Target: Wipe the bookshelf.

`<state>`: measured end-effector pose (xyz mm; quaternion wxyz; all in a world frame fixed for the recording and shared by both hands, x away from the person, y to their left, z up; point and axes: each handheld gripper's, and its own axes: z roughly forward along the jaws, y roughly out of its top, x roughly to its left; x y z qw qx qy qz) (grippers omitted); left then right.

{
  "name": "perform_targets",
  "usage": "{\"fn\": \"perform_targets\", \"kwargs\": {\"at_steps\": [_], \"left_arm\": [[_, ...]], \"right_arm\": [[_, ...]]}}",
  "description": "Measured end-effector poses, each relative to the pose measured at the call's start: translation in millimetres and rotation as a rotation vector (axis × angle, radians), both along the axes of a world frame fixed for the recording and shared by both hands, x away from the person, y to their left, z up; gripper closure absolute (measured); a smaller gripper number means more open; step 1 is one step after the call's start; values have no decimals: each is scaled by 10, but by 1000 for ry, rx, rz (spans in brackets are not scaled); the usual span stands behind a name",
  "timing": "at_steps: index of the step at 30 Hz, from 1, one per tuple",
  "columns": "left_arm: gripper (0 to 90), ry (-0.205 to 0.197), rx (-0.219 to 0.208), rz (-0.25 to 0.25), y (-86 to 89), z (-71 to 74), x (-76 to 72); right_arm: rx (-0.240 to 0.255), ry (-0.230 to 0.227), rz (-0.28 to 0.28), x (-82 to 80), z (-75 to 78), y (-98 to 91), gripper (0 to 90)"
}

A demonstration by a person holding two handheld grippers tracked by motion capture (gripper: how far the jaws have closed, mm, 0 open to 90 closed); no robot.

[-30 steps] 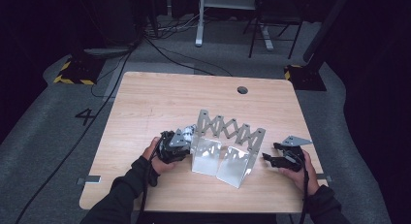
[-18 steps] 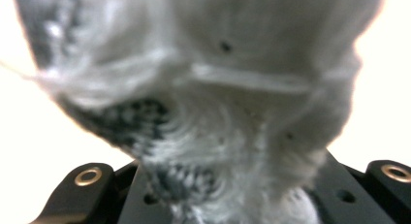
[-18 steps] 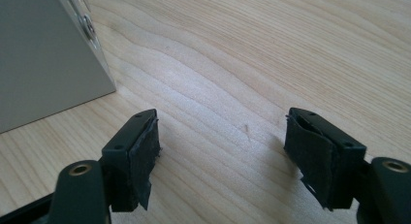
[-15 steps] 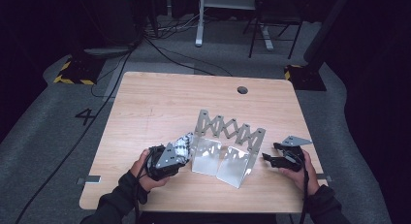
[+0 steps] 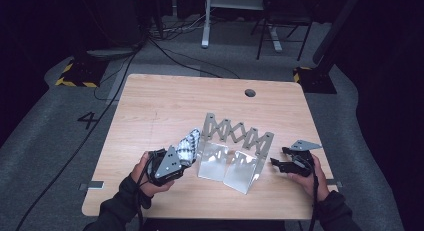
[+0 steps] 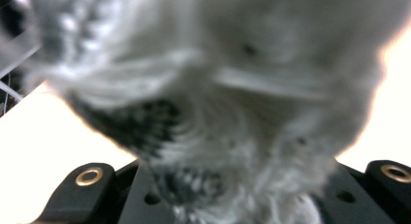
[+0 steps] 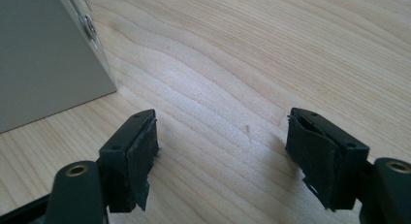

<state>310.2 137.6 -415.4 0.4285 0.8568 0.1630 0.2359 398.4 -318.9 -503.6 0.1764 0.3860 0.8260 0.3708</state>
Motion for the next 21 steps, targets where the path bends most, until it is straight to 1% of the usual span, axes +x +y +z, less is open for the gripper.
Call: {"fn": "perform_targets", "kwargs": {"at_steps": [2, 4, 6, 7, 8, 11, 15, 18, 20, 21], "left_arm": [[738, 17, 13, -4, -15, -53, 15], [738, 44, 19, -6, -19, -117, 50], [738, 69, 40, -6, -39, -190, 84], [739, 78, 47, -7, -47, -221, 98], [738, 78, 47, -7, -47, -221, 98], [738, 121, 63, -11, -79, -336, 141], [738, 157, 59, -11, -89, -458, 194], [738, 178, 90, -10, -118, -536, 243], [738, 200, 76, -6, -126, -566, 272], [737, 204, 77, -4, -131, -581, 289]], "right_arm": [[0, 0, -1, 0, 0, 0, 277], [0, 0, 1, 2, 0, 0, 275], [0, 0, 1, 2, 0, 1, 275], [1, 0, 0, 2, 0, 1, 275], [1, 0, 0, 2, 0, 1, 275], [0, 0, 0, 2, 0, 1, 275], [0, 0, 0, 2, 0, 2, 275], [0, 0, 0, 2, 0, 2, 274], [0, 0, -1, 1, 0, 2, 275], [1, 1, -1, 1, 0, 2, 275]]}}
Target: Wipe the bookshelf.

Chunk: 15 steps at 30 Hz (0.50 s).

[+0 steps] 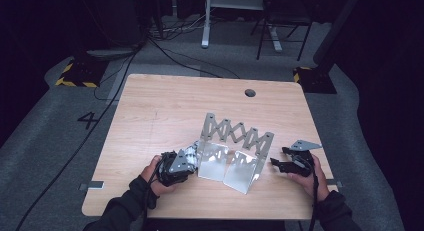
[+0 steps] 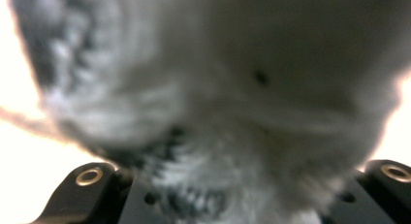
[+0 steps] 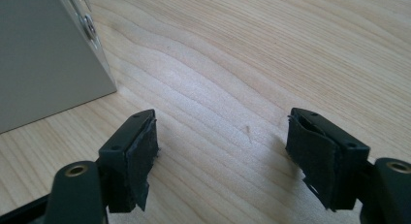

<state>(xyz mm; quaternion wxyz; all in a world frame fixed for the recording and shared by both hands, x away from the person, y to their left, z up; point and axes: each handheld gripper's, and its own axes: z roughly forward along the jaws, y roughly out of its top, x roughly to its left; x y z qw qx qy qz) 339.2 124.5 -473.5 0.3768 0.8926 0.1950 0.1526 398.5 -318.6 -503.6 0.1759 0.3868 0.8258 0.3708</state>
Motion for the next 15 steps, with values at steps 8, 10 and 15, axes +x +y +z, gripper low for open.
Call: {"fn": "perform_targets", "kwargs": {"at_steps": [8, 10, 15], "left_arm": [[733, 47, 42, 16, -52, -146, 95], [731, 52, 31, 24, -51, -152, 104], [724, 43, 31, 30, -32, -140, 114]], "right_arm": [[-1, -2, 1, 1, 0, -1, 275], [-1, -1, 1, 1, 0, 0, 275], [-1, -1, 0, 1, 0, 0, 274]]}}
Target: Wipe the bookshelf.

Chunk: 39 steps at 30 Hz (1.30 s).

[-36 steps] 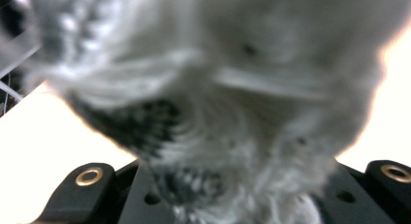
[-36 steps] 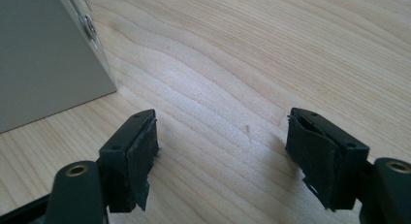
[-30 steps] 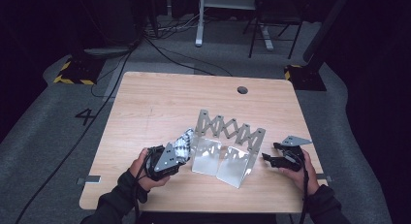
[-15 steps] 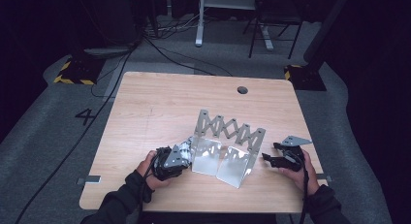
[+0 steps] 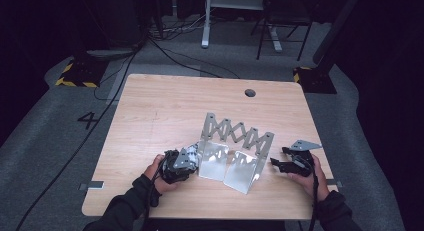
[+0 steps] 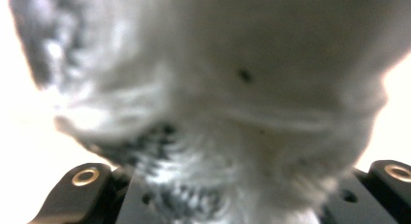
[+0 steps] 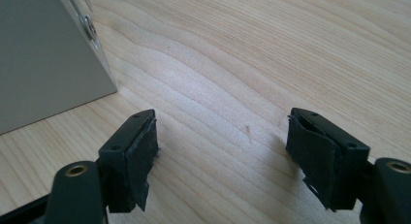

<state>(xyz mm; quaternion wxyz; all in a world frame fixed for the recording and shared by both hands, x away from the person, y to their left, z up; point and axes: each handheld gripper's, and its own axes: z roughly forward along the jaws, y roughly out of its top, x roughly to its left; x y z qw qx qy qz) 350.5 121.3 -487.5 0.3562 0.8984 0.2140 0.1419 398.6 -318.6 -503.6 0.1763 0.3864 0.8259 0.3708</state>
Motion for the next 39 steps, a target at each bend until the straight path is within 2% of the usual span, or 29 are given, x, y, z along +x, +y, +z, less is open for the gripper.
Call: {"fn": "perform_targets", "kwargs": {"at_steps": [4, 7, 10, 15, 20, 23, 25, 28, 31, 35, 36, 38, 39], "left_arm": [[726, -4, -22, 6, 10, 40, 22], [740, 3, -68, 13, 40, 103, 67], [743, -28, -95, 26, 70, 198, 124], [744, -116, -158, 45, 94, 435, 176], [743, -160, -250, 63, 114, 661, 239], [742, -185, -278, 69, 103, 755, 284], [742, -195, -279, 74, 83, 772, 327], [741, -180, -272, 82, 35, 723, 399], [741, -130, -287, 92, 28, 614, 470], [742, -84, -223, 100, -20, 446, 520], [741, -84, -223, 100, -20, 446, 520], [742, -58, -204, 103, -39, 360, 528], [742, -48, -182, 99, -52, 314, 517]], "right_arm": [[0, 0, 0, 1, 0, 0, 274], [0, 0, 0, 1, 0, 0, 274], [0, -1, 1, 3, 0, 1, 273], [1, -1, 3, 6, -1, 3, 271], [2, 0, 4, 6, -2, 3, 271], [2, 0, 3, 6, -1, 3, 271], [1, 0, 4, 6, -1, 3, 271], [1, 0, 4, 6, -1, 2, 271], [2, 0, 3, 6, -1, 3, 271], [2, 0, 2, 6, -2, 3, 271], [2, 0, 2, 6, -2, 3, 271], [2, 0, 4, 7, -2, 3, 271], [2, 0, 3, 6, -1, 3, 271]]}}
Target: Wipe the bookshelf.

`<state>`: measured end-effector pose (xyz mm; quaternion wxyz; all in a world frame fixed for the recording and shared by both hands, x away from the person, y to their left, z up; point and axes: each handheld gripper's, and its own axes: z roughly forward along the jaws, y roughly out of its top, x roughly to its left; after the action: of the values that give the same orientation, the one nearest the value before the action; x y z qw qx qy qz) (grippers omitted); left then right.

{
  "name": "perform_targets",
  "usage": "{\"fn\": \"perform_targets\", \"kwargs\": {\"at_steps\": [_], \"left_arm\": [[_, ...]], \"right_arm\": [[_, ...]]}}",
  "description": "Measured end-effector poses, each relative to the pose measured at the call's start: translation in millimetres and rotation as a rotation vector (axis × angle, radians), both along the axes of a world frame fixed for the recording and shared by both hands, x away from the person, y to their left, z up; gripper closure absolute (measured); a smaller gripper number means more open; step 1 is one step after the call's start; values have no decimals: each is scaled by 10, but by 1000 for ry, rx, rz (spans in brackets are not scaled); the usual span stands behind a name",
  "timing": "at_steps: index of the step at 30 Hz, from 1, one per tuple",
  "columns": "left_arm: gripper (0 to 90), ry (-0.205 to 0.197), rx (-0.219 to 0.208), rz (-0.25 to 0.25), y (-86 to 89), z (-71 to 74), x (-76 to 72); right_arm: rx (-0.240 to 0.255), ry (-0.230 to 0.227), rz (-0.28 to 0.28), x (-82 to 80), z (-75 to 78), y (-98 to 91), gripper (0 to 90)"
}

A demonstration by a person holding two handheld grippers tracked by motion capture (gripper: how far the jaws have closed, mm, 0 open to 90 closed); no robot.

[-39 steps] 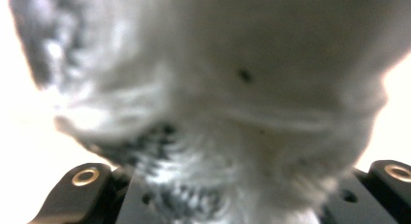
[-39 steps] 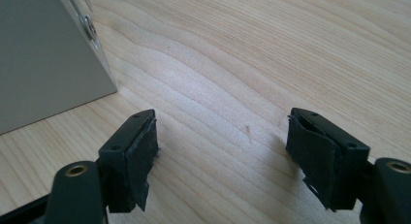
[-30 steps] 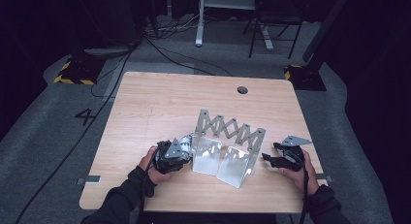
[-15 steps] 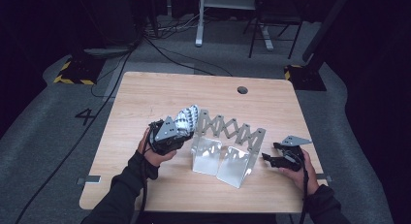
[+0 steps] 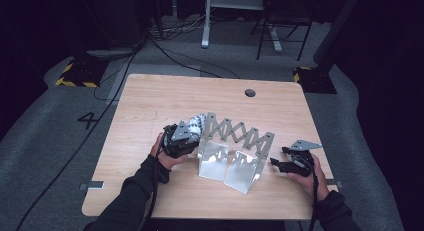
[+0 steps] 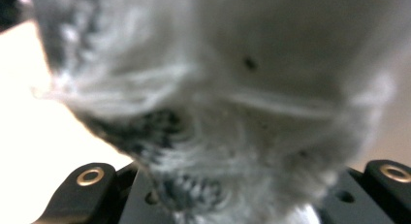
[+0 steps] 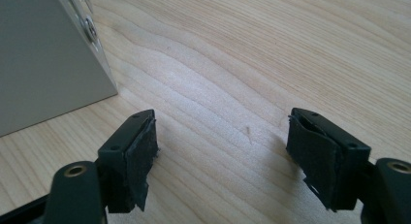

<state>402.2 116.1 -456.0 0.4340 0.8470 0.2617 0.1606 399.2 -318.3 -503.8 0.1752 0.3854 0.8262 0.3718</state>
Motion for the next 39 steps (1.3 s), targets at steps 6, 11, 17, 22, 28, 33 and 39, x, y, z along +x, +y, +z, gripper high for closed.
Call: {"fn": "perform_targets", "kwargs": {"at_steps": [6, 11, 17, 22, 28, 33, 39], "left_arm": [[741, 51, 74, -41, -19, -163, -95], [740, 88, 140, -76, -33, -292, -180], [739, 102, 161, -93, -25, -324, -261], [739, 108, 174, -105, -15, -335, -348], [736, 89, 200, -150, 50, -260, -547], [735, 46, 144, -163, 139, -93, -754], [735, -68, 89, -183, 178, 209, -865]], "right_arm": [[-4, -1, 3, -2, 0, -2, 269], [-3, -1, 2, -2, 1, -1, 269], [-5, 0, 6, 0, 1, -2, 269], [-4, 3, 9, 0, 3, 1, 269], [-4, 3, 9, -1, 3, 1, 269], [-3, 3, 9, 0, 2, 3, 269], [-2, 1, 9, 6, 1, 9, 269]]}}
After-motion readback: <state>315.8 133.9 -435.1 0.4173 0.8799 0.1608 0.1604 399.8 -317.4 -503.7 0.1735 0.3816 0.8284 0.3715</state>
